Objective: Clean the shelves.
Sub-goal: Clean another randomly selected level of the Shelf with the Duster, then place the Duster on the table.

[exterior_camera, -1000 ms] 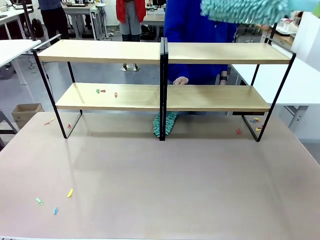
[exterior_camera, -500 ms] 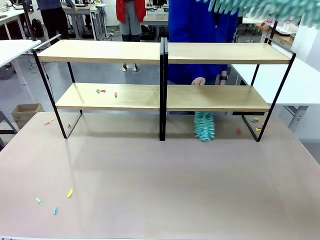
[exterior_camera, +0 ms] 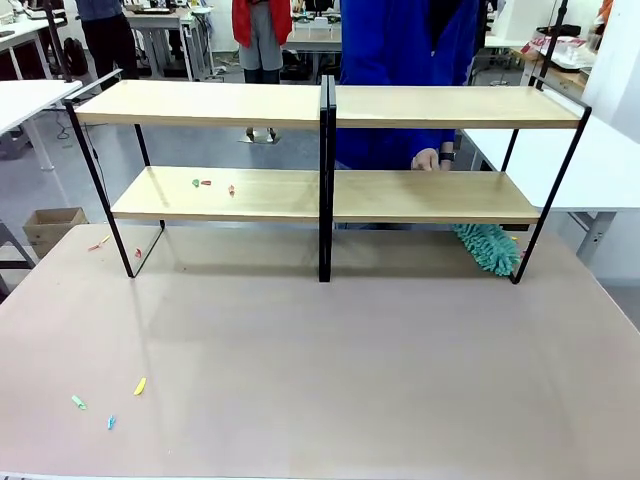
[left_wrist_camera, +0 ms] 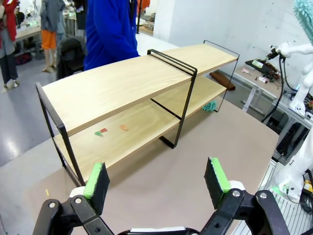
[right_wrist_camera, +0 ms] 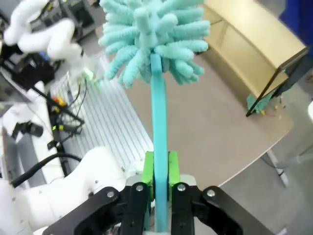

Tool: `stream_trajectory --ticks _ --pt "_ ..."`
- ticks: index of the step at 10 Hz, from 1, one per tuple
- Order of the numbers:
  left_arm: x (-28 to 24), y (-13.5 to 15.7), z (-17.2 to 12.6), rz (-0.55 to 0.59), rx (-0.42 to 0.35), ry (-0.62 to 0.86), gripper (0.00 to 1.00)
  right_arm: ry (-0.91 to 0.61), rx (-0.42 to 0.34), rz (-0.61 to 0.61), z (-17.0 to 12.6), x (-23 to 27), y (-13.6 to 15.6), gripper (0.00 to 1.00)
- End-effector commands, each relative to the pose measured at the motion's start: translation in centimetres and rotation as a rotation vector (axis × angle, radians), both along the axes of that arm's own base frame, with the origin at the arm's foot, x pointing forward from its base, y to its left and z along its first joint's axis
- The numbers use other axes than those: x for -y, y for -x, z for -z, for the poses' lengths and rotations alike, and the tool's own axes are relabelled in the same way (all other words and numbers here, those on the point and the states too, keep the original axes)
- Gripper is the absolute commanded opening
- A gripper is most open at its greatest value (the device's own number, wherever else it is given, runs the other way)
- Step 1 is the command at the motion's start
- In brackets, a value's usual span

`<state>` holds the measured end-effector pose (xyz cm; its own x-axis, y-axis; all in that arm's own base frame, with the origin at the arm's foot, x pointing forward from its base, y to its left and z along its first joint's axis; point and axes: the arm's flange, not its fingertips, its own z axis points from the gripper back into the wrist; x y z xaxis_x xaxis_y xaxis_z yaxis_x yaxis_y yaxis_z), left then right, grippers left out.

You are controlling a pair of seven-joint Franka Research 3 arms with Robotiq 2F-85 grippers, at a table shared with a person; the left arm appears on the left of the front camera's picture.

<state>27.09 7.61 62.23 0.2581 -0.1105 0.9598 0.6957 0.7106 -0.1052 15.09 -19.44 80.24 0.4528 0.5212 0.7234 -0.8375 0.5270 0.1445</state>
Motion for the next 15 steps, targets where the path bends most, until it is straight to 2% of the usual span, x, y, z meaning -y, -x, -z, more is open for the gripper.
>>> stream_trajectory --ticks 1,14,15 --pt "0.1 0.0 0.0 0.006 -0.001 0.005 1.00 0.055 -0.040 -0.046 -0.2 -1.6 -0.4 0.13" --pt "0.1 0.0 0.0 0.006 -0.001 0.005 1.00 0.036 -0.046 -0.042 0.0 -1.8 -0.6 0.13" --pt "0.0 0.0 0.0 0.000 0.000 0.000 1.00 0.104 -0.078 -0.105 -0.6 -2.8 -1.2 0.13"
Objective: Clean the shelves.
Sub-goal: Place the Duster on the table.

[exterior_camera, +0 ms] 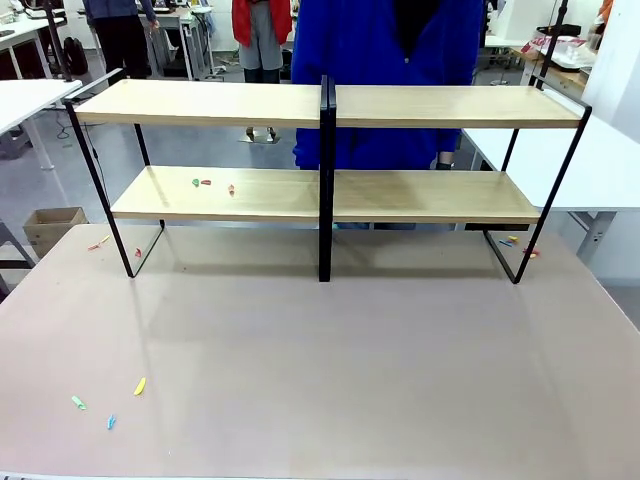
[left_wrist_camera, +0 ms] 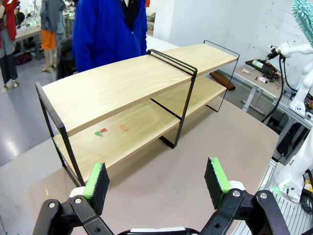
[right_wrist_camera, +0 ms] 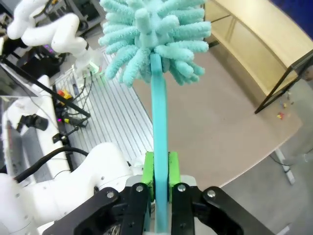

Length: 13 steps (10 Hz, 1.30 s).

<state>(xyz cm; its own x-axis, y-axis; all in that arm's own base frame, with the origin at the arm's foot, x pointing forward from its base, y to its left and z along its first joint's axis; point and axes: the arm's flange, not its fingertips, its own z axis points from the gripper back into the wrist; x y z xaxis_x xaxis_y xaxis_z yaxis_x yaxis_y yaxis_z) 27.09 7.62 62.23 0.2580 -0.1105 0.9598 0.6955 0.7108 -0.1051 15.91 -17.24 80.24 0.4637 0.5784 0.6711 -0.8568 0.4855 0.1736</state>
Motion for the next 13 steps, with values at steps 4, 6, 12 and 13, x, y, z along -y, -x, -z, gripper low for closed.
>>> stream_trajectory --ticks 4,6,12,13 --pt "1.3 1.2 9.7 -0.034 -0.512 -0.108 1.00 0.258 -0.359 -0.418 13.8 -11.3 -6.8 0.13" --pt "0.5 1.3 17.2 -0.136 -0.779 -0.032 1.00 0.349 -0.534 -0.468 21.0 -14.5 -7.4 0.13" --pt "-6.1 -3.4 19.2 -0.198 -1.034 0.288 1.00 0.264 -0.774 -0.252 36.1 -11.8 -17.7 0.13" --pt "-6.1 -3.4 19.2 -0.198 -1.034 0.288 1.00 0.266 -0.813 -0.285 36.7 -12.0 -19.3 0.13"
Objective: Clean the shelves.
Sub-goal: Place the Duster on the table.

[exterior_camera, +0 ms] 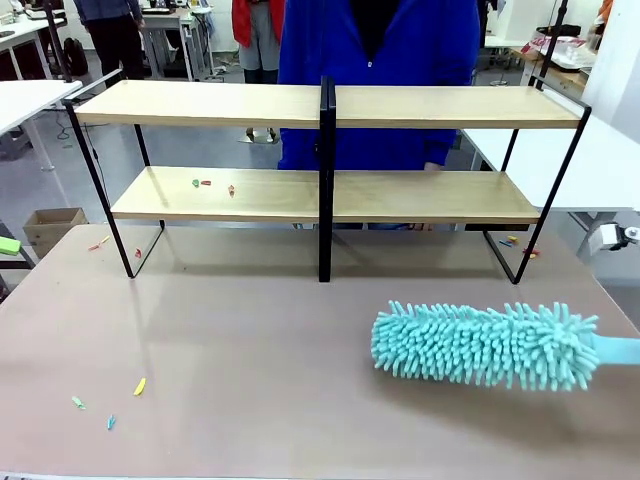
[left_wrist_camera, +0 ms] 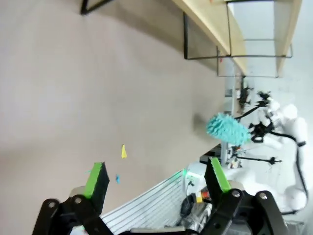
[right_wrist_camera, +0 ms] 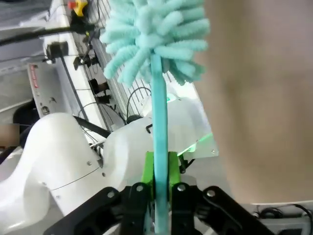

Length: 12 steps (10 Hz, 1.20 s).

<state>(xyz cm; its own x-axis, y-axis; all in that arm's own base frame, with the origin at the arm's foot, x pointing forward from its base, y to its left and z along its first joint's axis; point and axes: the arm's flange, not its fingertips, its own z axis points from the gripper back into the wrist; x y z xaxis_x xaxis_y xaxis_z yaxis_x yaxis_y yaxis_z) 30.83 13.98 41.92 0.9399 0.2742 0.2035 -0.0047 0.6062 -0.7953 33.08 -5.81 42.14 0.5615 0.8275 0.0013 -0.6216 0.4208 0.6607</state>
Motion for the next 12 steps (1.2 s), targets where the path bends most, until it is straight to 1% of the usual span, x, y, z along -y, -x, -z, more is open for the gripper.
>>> stream_trajectory --ticks 1,2,3,4,5,6,7,8,9,10,11,12 --pt "0.3 0.4 -1.1 0.046 0.035 -0.065 1.00 -0.005 -0.029 -0.025 -1.1 -1.1 -3.6 0.13" --pt "0.3 0.4 -1.1 0.046 0.035 -0.065 1.00 0.024 -0.030 -0.045 -0.8 -1.5 -5.4 0.13" --pt "0.3 0.4 -1.1 0.046 0.035 -0.065 1.00 0.062 -0.030 -0.047 -0.6 -1.9 -6.3 0.13" --pt "0.3 0.4 -1.1 0.046 0.035 -0.065 1.00 0.074 -0.030 -0.042 -0.5 -1.6 -6.7 0.73" --pt "0.3 0.4 -1.1 0.046 0.035 -0.065 1.00 0.105 -0.023 -0.003 -0.4 -0.6 -6.8 0.72" --pt "0.3 0.4 -1.1 0.046 0.035 -0.065 1.00 0.157 0.006 0.097 -0.6 1.8 -6.5 1.00" --pt "0.3 0.4 -1.1 0.046 0.035 -0.065 1.00 0.186 0.082 0.252 -1.7 5.1 -6.3 0.77" --pt "0.3 0.4 -1.1 0.046 0.035 -0.065 1.00 0.121 0.148 0.430 -3.3 9.0 -5.8 1.00" --pt "0.3 0.4 -1.1 0.046 0.035 -0.065 1.00 0.016 0.205 0.581 -5.1 12.3 -4.8 1.00" --pt "0.3 0.4 -1.1 0.046 0.035 -0.065 1.00 -0.170 0.194 0.687 -6.7 14.3 -3.1 1.00" --pt "0.3 0.4 -1.1 0.046 0.035 -0.065 1.00 -0.405 0.095 0.722 -8.3 15.0 -0.2 1.00" --pt "0.3 0.4 -1.1 0.046 0.035 -0.065 1.00 -0.519 0.024 0.717 -9.1 15.0 2.5 1.00"
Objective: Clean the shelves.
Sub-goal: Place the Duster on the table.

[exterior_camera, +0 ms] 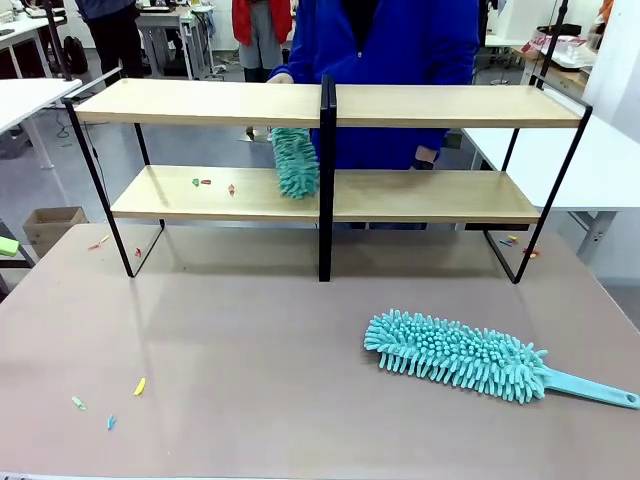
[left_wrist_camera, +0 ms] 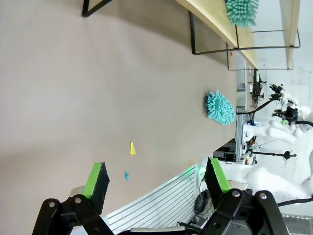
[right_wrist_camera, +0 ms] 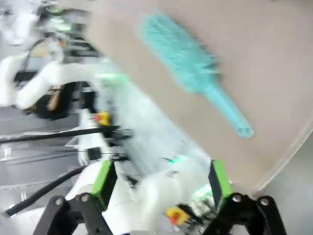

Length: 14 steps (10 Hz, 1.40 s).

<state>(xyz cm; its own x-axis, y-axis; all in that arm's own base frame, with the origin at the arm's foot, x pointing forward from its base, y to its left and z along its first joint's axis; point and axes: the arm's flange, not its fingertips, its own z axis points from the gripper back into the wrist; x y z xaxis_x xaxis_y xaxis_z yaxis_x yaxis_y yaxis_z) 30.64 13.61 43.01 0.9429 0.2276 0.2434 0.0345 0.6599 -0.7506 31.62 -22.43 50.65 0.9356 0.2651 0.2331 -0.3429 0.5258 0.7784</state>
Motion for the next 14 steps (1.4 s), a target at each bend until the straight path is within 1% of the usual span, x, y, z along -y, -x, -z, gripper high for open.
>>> stream_trajectory --ticks 1,2,3,4,5,14 --pt "-0.1 0.2 0.0 0.013 0.010 0.005 1.00 -0.314 0.014 0.050 -1.2 -1.5 3.5 1.00" --pt "-0.1 0.2 0.0 0.013 0.010 0.005 1.00 -0.410 0.038 0.030 -2.0 -1.4 5.6 1.00" --pt "-0.1 0.2 0.0 0.013 0.010 0.005 1.00 -0.461 0.030 0.021 -3.1 -1.7 8.1 1.00" --pt "-0.1 0.2 0.0 0.013 0.010 0.005 1.00 -0.549 0.014 -0.119 -4.8 -3.0 9.5 1.00" --pt "-0.1 0.2 0.0 0.013 0.010 0.005 1.00 -0.396 0.038 -0.008 -2.4 -1.1 6.8 1.00" --pt "-0.1 0.2 0.0 0.013 0.010 0.005 1.00 -0.396 0.038 -0.008 -2.4 -1.1 6.8 1.00"
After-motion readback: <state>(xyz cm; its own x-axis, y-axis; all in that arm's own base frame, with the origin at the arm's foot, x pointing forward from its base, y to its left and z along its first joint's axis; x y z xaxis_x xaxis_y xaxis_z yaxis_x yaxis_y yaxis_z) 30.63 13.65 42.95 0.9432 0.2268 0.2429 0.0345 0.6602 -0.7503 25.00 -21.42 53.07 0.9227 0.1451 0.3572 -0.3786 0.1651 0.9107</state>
